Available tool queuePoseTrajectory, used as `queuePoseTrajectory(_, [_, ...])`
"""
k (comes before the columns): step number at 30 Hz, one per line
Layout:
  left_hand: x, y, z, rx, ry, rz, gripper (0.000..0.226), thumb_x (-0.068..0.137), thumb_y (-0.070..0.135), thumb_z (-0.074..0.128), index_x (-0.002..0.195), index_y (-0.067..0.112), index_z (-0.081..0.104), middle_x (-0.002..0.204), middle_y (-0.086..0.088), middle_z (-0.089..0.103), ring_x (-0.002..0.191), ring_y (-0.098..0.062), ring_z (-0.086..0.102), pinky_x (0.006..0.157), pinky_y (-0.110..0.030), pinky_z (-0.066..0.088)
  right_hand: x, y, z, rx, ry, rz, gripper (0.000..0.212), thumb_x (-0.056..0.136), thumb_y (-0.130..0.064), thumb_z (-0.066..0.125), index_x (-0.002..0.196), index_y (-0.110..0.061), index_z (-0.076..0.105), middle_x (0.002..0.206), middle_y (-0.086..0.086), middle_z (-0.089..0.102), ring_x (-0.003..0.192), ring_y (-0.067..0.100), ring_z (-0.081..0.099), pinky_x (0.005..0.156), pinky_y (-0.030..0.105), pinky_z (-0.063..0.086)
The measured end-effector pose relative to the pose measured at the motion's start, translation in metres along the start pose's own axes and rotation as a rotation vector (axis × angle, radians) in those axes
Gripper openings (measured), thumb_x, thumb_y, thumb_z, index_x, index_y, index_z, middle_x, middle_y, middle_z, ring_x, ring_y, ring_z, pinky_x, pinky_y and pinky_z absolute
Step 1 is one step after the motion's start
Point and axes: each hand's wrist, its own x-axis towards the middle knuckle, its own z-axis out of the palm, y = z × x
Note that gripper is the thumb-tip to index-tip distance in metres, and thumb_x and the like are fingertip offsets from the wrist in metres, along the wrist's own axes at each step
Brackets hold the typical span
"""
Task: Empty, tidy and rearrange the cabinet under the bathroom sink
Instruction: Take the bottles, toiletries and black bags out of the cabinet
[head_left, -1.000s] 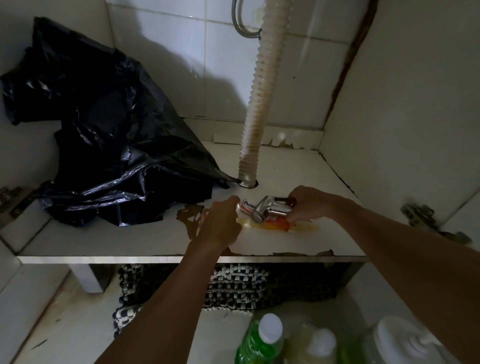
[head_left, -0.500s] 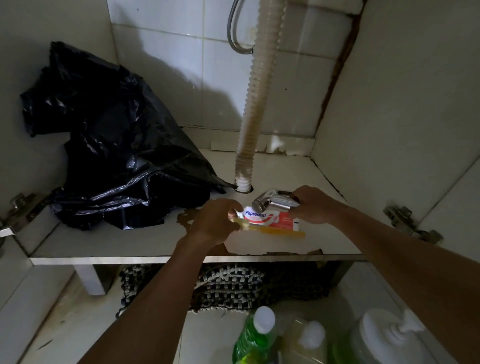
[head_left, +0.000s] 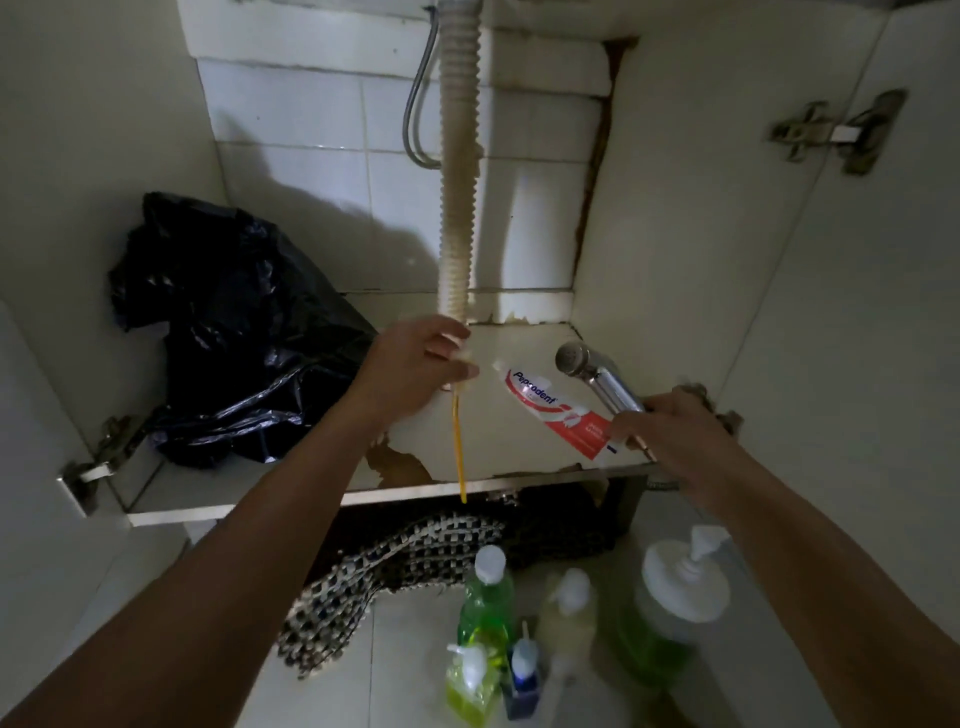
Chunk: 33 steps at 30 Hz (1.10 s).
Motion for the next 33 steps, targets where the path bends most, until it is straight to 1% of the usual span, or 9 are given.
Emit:
queuePoseTrajectory(3, [-0.023, 0.023, -0.011, 0.106, -0.043, -0.049, 0.030, 0.072, 0.008, 0.080, 0.097, 0.015, 0.065, 0.087, -0.009, 0.067, 0.082, -0.025, 0.068, 0.079, -0.035, 0.057, -0.029, 0.019, 0.011, 0.190, -0.057, 0.111, 0.006, 0.080, -0.006, 0.066, 0.085, -0.003, 0.065, 0.071, 0.008, 0.061, 0.062, 0.016, 0.050, 0.056, 0.024, 0.035])
queuePoseTrajectory(7, [-0.057, 0.026, -0.006, 0.170, -0.198, -0.365, 0.026, 0.077, 0.001, 0.074, 0.100, -0.002, 0.064, 0.089, -0.019, 0.068, 0.076, -0.030, 0.069, 0.079, -0.042, 0.059, -0.059, 0.045, 0.037, 0.331, -0.138, 0.242, 0.006, 0.077, 0.000, 0.067, 0.074, -0.003, 0.062, 0.067, 0.010, 0.059, 0.063, 0.018, 0.049, 0.061, 0.028, 0.037])
queuePoseTrajectory(9, [-0.077, 0.010, -0.003, 0.270, -0.310, -0.491, 0.022, 0.077, -0.005, 0.072, 0.097, 0.000, 0.065, 0.088, -0.016, 0.068, 0.074, -0.025, 0.067, 0.074, -0.036, 0.061, -0.075, 0.058, 0.056, 0.267, -0.190, 0.286, 0.006, 0.073, -0.002, 0.069, 0.071, -0.002, 0.063, 0.072, 0.014, 0.061, 0.066, 0.022, 0.052, 0.065, 0.033, 0.039])
queuePoseTrajectory(15, [-0.130, -0.064, -0.004, 0.283, -0.435, -0.857, 0.013, 0.077, -0.008, 0.070, 0.089, -0.004, 0.066, 0.083, -0.020, 0.068, 0.072, -0.026, 0.068, 0.061, -0.027, 0.060, -0.118, 0.098, 0.113, 0.025, -0.366, 0.317, 0.018, 0.075, -0.008, 0.068, 0.059, -0.010, 0.059, 0.055, 0.003, 0.053, 0.048, 0.011, 0.044, 0.044, 0.019, 0.032])
queuePoseTrajectory(18, [-0.163, -0.103, 0.000, 0.301, -0.534, -1.041, 0.006, 0.081, -0.006, 0.068, 0.087, -0.005, 0.067, 0.083, -0.021, 0.069, 0.073, -0.027, 0.068, 0.059, -0.026, 0.059, -0.134, 0.122, 0.138, -0.037, -0.424, 0.351, 0.008, 0.076, -0.009, 0.065, 0.069, -0.008, 0.059, 0.058, 0.003, 0.050, 0.049, 0.011, 0.043, 0.044, 0.017, 0.032])
queuePoseTrajectory(23, [-0.212, -0.144, 0.020, 0.286, -0.556, -1.162, 0.009, 0.081, -0.007, 0.068, 0.089, -0.010, 0.065, 0.080, -0.020, 0.067, 0.077, -0.026, 0.069, 0.057, -0.025, 0.059, -0.162, 0.166, 0.177, -0.304, -0.412, 0.330, 0.031, 0.083, -0.022, 0.057, 0.109, -0.007, 0.057, 0.104, 0.009, 0.059, 0.104, 0.026, 0.060, 0.075, 0.024, 0.041])
queuePoseTrajectory(28, [-0.230, -0.160, 0.052, 0.225, -0.505, -1.154, 0.013, 0.081, -0.008, 0.068, 0.093, -0.009, 0.067, 0.089, -0.025, 0.067, 0.076, -0.031, 0.068, 0.060, -0.028, 0.060, -0.189, 0.195, 0.190, -0.652, -0.374, 0.170, 0.029, 0.088, -0.021, 0.047, 0.115, -0.013, 0.053, 0.122, 0.005, 0.060, 0.116, 0.024, 0.056, 0.098, 0.033, 0.039])
queuePoseTrajectory(30, [-0.236, -0.170, 0.065, 0.209, -0.424, -1.144, 0.015, 0.080, -0.006, 0.069, 0.095, -0.008, 0.069, 0.099, -0.026, 0.069, 0.078, -0.031, 0.070, 0.065, -0.030, 0.061, -0.196, 0.200, 0.192, -0.839, -0.323, 0.021, 0.027, 0.085, -0.027, 0.057, 0.108, -0.013, 0.056, 0.110, 0.007, 0.065, 0.104, 0.025, 0.062, 0.094, 0.038, 0.041])
queuePoseTrajectory(33, [-0.250, -0.182, 0.088, 0.175, -0.252, -1.147, 0.015, 0.073, -0.003, 0.077, 0.086, -0.006, 0.070, 0.085, -0.024, 0.072, 0.068, -0.029, 0.072, 0.064, -0.036, 0.061, -0.195, 0.205, 0.192, -0.924, -0.252, -0.113, 0.043, 0.037, -0.031, 0.090, 0.065, -0.011, 0.065, 0.055, 0.007, 0.062, 0.050, 0.023, 0.063, 0.059, 0.037, 0.051])
